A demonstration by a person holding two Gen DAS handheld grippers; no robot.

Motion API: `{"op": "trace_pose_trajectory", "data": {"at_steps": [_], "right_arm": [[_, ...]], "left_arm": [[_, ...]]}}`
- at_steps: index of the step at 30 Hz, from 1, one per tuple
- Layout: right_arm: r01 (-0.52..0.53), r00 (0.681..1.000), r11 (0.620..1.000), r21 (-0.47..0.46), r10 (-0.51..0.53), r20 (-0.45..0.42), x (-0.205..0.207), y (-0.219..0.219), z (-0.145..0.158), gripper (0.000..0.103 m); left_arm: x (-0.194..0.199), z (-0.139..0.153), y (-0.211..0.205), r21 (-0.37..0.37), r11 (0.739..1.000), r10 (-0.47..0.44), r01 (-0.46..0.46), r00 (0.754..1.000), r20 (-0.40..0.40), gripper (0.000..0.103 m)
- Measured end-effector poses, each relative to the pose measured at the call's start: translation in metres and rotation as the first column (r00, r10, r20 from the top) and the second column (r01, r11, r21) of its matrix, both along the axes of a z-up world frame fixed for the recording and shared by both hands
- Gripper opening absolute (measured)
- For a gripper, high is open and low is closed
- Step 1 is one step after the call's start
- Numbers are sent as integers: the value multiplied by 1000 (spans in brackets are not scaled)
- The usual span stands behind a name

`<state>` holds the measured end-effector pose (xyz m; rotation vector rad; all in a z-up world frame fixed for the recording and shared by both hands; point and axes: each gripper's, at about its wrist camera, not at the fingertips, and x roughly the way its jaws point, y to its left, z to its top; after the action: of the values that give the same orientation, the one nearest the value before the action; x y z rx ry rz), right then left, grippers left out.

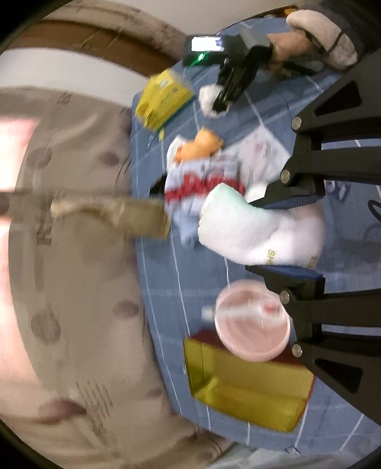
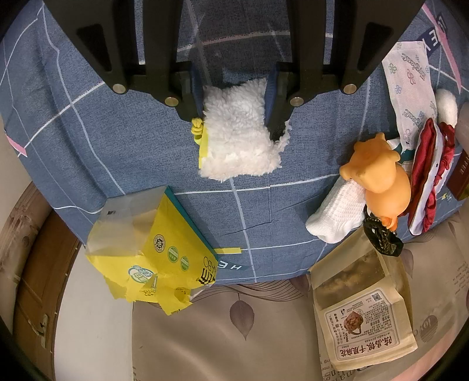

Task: Organize soft objects
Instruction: 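Carry the white sock with the left gripper into the gold tin tray and release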

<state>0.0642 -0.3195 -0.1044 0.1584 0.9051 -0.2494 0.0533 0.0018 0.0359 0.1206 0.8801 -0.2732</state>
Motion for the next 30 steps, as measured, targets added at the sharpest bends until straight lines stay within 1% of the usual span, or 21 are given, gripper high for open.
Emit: {"op": "trace_pose_trajectory", "data": {"at_steps": [5, 9, 13, 17, 19, 23, 24, 27, 30], "right_arm": [[0, 1000, 1000, -1, 0, 0, 0, 0, 0, 33], [1, 1000, 1000, -1, -1, 0, 0, 0, 0, 33], [0, 1000, 1000, -8, 0, -2, 0, 0, 0, 33], [0, 1000, 1000, -14, 0, -3, 0, -1, -1, 33], [0, 1000, 1000, -15, 0, -3, 1, -1, -1, 34], [0, 1000, 1000, -16, 0, -4, 1, -1, -1, 34], [0, 1000, 1000, -17, 0, -4, 1, 1, -1, 34], [0, 1000, 1000, -20, 0, -6, 2, 1, -1, 34], [0, 1000, 1000, -20, 0, -6, 2, 1, -1, 34]], "left_arm": [[8, 8, 53, 31, 993, 112, -113, 993, 29, 33], [15, 11, 94, 63, 978, 195, -199, 979, 54, 33], [26, 5, 132, 104, 955, 273, -278, 960, 62, 33], [39, -9, 161, 121, 935, 332, -335, 942, 40, 33], [45, -15, 172, 126, 928, 349, -350, 937, 26, 33], [63, -33, 188, 160, 912, 382, -377, 924, -1, 33], [68, -39, 193, 174, 903, 402, -394, 916, -11, 33], [78, -52, 203, 174, 899, 415, -401, 908, -50, 33], [85, -65, 209, 191, 895, 422, -402, 903, -79, 33]]}}
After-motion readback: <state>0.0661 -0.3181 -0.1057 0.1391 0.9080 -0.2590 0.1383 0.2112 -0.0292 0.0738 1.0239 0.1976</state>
